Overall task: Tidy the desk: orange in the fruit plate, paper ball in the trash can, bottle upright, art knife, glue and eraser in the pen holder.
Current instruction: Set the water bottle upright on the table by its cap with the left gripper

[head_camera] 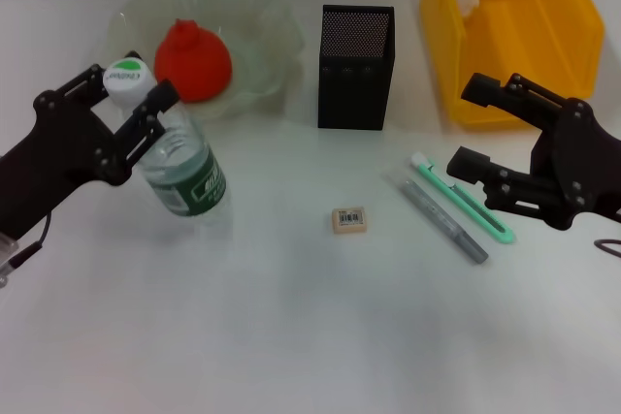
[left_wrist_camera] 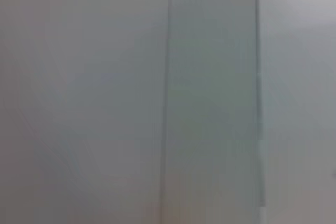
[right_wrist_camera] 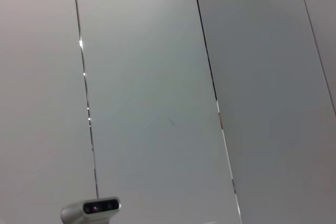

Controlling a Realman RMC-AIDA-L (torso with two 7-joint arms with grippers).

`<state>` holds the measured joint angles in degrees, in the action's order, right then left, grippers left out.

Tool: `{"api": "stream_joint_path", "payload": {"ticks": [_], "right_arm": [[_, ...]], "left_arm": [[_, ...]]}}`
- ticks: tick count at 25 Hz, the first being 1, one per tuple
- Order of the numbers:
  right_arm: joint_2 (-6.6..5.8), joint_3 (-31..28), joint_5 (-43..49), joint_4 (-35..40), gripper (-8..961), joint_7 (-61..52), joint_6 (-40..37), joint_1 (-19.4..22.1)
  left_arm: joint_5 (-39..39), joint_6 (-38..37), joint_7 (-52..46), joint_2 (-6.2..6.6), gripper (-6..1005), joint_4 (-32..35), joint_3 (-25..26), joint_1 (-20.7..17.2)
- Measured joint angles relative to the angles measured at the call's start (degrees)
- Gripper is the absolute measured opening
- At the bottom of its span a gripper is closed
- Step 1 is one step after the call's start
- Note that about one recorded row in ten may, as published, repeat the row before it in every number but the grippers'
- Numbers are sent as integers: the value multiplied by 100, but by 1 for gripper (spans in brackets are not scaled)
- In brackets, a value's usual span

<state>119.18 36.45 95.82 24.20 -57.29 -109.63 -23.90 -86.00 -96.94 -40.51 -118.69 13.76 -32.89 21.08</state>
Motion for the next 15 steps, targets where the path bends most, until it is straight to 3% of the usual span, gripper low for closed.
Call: {"api": "stream_joint_path", "payload": {"ticks": [7,15], "right_arm": [[0,10,-3,-370,837,178,-143,21],[7,8,-13,-654,837,337,-390,74]], "left_arm": [[817,443,666,-28,446,-706,195,196],[953,902,1281,-44,449,-1108,370,362]]}}
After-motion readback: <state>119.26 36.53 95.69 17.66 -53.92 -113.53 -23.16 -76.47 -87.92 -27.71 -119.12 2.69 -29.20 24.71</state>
